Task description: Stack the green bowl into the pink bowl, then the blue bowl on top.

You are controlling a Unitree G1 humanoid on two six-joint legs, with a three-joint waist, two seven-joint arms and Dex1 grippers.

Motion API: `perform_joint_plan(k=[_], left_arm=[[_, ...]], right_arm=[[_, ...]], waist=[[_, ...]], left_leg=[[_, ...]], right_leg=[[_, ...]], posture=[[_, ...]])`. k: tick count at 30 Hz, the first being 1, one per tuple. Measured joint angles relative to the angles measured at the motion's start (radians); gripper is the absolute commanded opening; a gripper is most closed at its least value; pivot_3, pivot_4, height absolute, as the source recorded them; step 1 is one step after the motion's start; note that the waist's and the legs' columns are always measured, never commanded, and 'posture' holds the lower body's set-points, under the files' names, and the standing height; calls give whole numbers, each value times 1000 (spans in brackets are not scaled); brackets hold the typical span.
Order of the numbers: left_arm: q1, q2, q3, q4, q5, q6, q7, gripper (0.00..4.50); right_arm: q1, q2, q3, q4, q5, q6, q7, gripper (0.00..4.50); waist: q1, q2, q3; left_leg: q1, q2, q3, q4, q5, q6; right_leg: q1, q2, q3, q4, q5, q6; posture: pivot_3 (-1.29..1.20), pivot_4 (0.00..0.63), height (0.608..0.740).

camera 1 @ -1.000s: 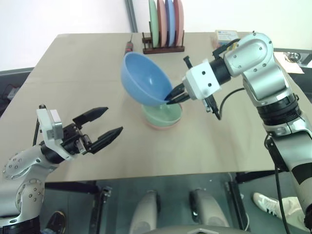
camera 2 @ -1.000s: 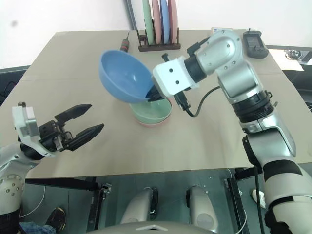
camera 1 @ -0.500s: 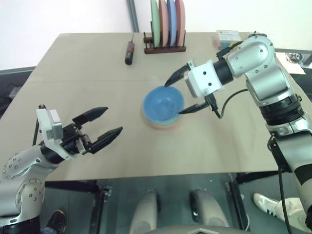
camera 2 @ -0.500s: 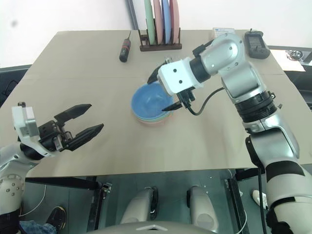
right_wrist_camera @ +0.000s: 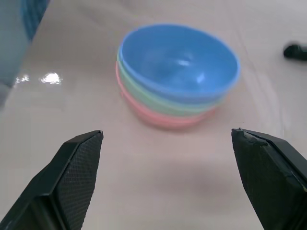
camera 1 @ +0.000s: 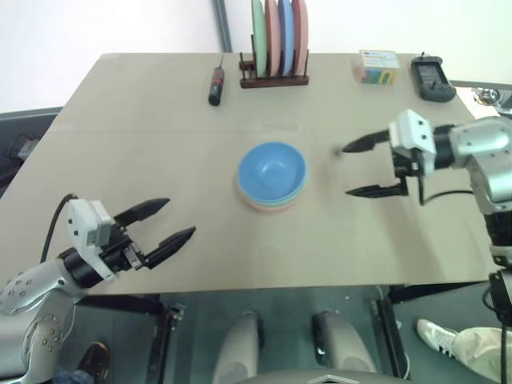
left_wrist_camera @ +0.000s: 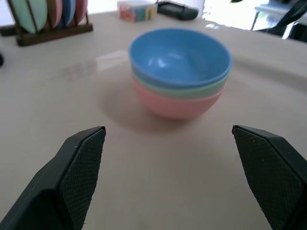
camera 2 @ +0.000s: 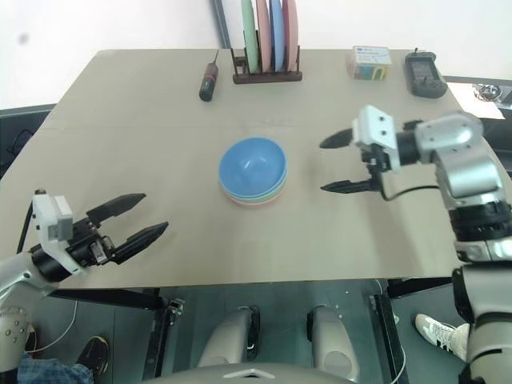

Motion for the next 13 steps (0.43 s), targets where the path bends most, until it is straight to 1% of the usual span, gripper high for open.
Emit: perform_joint_plan(k=[3,8,13], left_arm=[[42,1,46,-4,-1,-18,-10,4500],[85,3,110,-8,-5,-30,-26,4500],[94,18,155,-11,-12,-36,-35,4500]], right_arm=[[94,-55,-91,12,48,29,-14,4486],[192,-114,-201,46,102,30,-5,4486],[240,-144,-241,78,128,4,21,4486]], waist=[[-4,0,0],[-3,0,0],[-3,0,0]], left_leg=[[1,0,3,1,0,0],[1,1,3,3,0,0],[1,1,4,3,0,0]], right_leg=[[0,0,2,0,0,0],[0,0,3,0,0,0],[0,0,3,1,0,1]], posture=[[0,150,740],[0,150,740],[0,150,740]])
